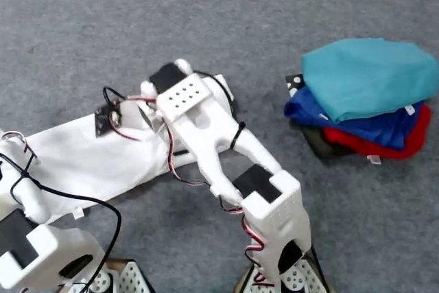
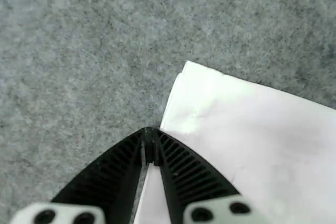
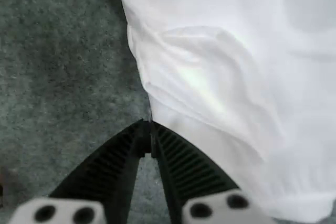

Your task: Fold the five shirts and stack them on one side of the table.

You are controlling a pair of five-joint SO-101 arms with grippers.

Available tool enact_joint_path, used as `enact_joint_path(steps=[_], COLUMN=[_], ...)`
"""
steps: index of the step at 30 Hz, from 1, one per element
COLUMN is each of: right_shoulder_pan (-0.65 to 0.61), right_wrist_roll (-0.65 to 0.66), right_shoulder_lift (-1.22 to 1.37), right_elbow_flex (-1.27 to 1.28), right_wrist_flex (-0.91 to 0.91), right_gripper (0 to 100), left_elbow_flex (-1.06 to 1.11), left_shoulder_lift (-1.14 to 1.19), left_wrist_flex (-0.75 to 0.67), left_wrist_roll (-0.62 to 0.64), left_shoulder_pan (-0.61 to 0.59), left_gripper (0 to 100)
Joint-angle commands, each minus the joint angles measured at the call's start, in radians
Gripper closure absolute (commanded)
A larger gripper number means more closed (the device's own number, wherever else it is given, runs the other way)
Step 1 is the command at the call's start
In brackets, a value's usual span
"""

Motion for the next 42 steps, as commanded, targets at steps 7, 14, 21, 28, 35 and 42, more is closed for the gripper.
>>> enact_joint_path(steps=[7,14,21,28,35,42], right_shoulder_pan=[-0.041,-0.042,-0.008,0.059,0.062,0.056], right_wrist_roll=[-0.118,-0.149,-0.192,-0.213,-0.213,-0.215], right_shoulder_lift=[0.054,0.145,0.186,0.039,0.024,0.022], right_elbow_flex=[0.010,-0.136,-0.226,-0.519,-0.702,-0.727], right_wrist_flex=[-0.295,-0.302,-0.198,-0.038,0.172,0.178], right_gripper=[99.5,99.5,99.6,99.6,99.6,99.6], left_elbow_flex=[-0.035,-0.035,-0.055,-0.410,-0.473,-0.440], left_shoulder_lift=[-0.007,-0.007,-0.013,-0.143,-0.077,0.208], left_wrist_flex=[-0.012,-0.012,0.040,0.655,0.895,0.657], left_wrist_roll=[0.000,0.000,0.005,-0.002,-0.003,-0.003], left_shoulder_pan=[-0.003,-0.003,-0.011,-0.018,-0.112,-0.143], left_gripper=[98,98,98,93,73,73])
